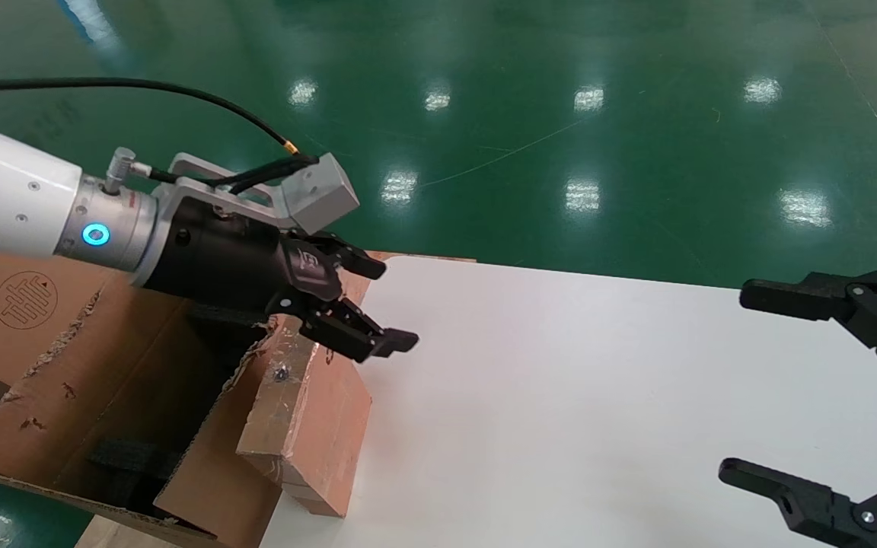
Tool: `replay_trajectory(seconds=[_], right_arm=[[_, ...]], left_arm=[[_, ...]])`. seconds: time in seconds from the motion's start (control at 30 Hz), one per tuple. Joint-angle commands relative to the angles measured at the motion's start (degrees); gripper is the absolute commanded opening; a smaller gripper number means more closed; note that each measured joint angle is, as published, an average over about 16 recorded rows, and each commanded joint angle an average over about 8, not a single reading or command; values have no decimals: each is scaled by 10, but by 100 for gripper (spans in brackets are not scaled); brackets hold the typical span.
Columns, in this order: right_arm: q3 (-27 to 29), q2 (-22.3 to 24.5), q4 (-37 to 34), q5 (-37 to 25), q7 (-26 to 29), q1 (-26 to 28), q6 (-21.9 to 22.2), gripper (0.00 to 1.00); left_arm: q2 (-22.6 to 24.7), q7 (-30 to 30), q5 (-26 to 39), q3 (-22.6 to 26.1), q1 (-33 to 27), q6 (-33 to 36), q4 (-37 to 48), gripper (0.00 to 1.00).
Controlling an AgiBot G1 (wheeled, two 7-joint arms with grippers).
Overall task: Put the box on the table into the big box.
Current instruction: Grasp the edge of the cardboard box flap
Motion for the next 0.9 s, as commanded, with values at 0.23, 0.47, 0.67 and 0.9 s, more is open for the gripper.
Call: replay_trajectory(seconds=[0.23,0.47,0.67,0.9], right_arm=[[0,0,0,0,0,0,0,100],[-1,0,0,0,0,0,0,100],[-1,0,0,1,0,0,0,100],[-1,0,0,1,-1,0,1,100]], left_arm=[[8,-73,52,69,-75,18,-2,100],[-8,-116,-18,153,-126,24,-1,100],[-22,-136,-57,224,-170,23,-2,100],[-19,-153,-55,314,-227,22,-2,100]])
